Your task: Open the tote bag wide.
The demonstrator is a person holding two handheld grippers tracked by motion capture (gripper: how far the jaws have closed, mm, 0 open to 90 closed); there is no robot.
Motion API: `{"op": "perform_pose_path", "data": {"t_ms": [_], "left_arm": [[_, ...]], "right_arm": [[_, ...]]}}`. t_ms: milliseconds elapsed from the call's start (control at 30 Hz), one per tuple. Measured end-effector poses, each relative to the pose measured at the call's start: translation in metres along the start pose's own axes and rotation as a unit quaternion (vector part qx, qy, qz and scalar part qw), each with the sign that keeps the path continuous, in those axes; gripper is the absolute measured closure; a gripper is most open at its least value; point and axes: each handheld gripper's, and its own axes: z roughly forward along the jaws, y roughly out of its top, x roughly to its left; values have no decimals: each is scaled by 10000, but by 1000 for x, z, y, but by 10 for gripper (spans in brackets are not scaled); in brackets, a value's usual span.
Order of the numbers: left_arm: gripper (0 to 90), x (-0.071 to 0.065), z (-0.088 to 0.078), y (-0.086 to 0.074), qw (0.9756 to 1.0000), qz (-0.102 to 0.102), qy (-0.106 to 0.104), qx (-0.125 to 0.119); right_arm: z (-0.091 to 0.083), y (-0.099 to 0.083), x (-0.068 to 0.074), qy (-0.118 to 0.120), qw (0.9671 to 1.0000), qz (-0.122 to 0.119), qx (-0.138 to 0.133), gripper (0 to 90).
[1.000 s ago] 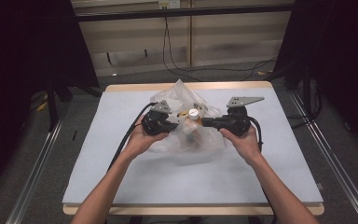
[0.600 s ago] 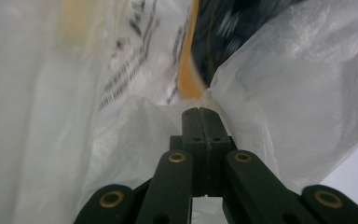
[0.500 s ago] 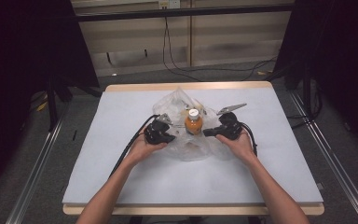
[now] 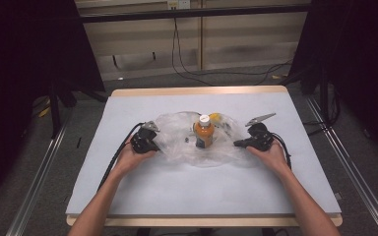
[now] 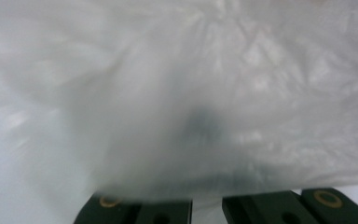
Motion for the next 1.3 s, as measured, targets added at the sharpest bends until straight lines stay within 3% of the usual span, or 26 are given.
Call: {"op": "perform_pose_path", "data": {"t_ms": [133,433,567,700,767,933,1000,1033,1100,1133,1233,1300], "left_arm": [[900,6,-11,-12,9999,-36,150,1],[900,7,-14,-21,9994,-265,32,-205],[900,-5,-20,-24,9988,-195,-132,-431],[900,-15,-30,-24,9978,-180,-73,-633],[900,-24,-39,-25,9961,-143,-89,-869],[896,-41,-58,-24,9936,-44,-157,-1117],[892,-42,-61,-24,9927,-29,-207,-1184],[892,-46,-67,-24,9907,-9,-238,-1339],[894,-48,-70,-23,9902,4,-254,-1370],[899,-52,-74,-21,9881,-6,-299,-1512],[899,-55,-76,-18,9867,63,-264,-1604],[899,-56,-78,-15,9812,-90,-439,-1875]], "right_arm": [[-11,-7,-10,-156,9999,21,35,900],[-15,-11,-8,-333,9994,-77,1,900],[-18,-9,-4,-50,9995,-71,-299,900],[-25,-4,0,137,9981,-30,-595,900],[-31,-1,5,191,9972,-70,-720,900],[-47,6,16,254,9950,-197,-949,900],[-54,8,19,272,9942,-219,-1022,900],[-58,9,20,284,9940,-250,-1026,900],[-60,11,21,285,9939,-264,-1029,900],[-65,15,24,322,9934,-353,-1038,900],[-68,22,31,380,9920,-428,-1122,900],[-66,24,35,456,9909,-473,-1171,900]]}}
